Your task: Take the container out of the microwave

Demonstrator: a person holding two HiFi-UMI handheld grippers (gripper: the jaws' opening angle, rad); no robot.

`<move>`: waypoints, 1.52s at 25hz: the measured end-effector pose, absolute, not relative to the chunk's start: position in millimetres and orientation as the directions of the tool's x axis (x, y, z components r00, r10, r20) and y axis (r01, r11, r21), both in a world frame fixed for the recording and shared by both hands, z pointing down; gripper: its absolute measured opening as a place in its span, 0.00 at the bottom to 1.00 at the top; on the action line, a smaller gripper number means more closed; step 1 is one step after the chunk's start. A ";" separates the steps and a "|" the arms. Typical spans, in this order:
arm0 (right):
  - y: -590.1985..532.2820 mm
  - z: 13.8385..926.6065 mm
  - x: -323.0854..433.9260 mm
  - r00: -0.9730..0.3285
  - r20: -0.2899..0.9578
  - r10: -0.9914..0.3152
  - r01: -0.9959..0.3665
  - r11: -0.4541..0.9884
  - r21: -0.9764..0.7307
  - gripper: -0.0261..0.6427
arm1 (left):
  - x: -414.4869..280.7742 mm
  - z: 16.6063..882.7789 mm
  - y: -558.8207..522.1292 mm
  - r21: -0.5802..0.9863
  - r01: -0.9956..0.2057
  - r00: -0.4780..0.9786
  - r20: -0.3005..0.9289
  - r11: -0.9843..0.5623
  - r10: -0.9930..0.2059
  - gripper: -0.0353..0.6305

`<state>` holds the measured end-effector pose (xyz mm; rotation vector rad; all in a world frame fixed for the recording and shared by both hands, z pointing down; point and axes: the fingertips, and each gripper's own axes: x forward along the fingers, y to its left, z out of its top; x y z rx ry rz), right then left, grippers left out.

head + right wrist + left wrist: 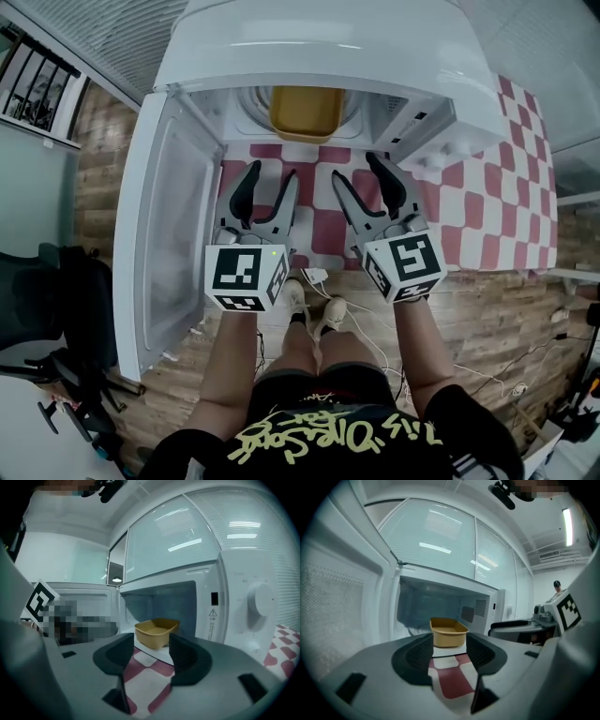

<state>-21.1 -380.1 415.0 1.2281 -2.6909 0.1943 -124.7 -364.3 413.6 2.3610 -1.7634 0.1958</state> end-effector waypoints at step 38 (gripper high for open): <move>-437.3 452.7 -62.1 -0.654 0.309 -0.690 -0.722 0.691 0.016 0.39 | -141.3 460.5 -430.3 -0.014 -0.971 0.220 0.337 -0.239 -0.915 0.37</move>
